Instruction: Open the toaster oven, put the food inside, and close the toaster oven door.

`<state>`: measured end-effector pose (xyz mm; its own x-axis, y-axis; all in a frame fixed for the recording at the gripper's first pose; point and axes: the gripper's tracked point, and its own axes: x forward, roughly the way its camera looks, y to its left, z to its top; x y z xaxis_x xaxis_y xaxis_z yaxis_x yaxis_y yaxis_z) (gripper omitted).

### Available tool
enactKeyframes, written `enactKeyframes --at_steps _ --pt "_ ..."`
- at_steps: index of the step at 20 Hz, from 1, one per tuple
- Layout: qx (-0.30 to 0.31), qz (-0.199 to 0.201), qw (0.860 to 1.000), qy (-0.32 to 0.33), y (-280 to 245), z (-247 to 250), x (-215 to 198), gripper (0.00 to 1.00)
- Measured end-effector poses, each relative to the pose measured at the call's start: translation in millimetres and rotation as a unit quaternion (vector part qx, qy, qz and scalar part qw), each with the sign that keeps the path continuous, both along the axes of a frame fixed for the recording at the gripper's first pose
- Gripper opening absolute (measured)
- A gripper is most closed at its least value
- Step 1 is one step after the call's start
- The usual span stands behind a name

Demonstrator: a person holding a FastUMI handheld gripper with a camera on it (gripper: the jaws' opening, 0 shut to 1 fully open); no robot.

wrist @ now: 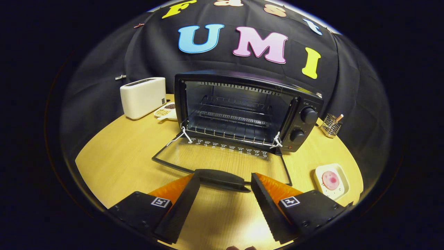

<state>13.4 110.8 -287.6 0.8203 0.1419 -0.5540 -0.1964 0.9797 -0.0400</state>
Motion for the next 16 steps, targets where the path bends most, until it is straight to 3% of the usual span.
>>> enactKeyframes --at_steps 7,13,16 --pt "0.019 -0.021 1.000 -0.013 -40.4 45.5 -9.7 0.99" --pt "0.016 -0.034 0.998 -0.040 -107.6 103.7 -12.9 0.99" --pt "0.027 -0.011 0.999 -0.025 -128.7 110.4 -11.5 0.99"
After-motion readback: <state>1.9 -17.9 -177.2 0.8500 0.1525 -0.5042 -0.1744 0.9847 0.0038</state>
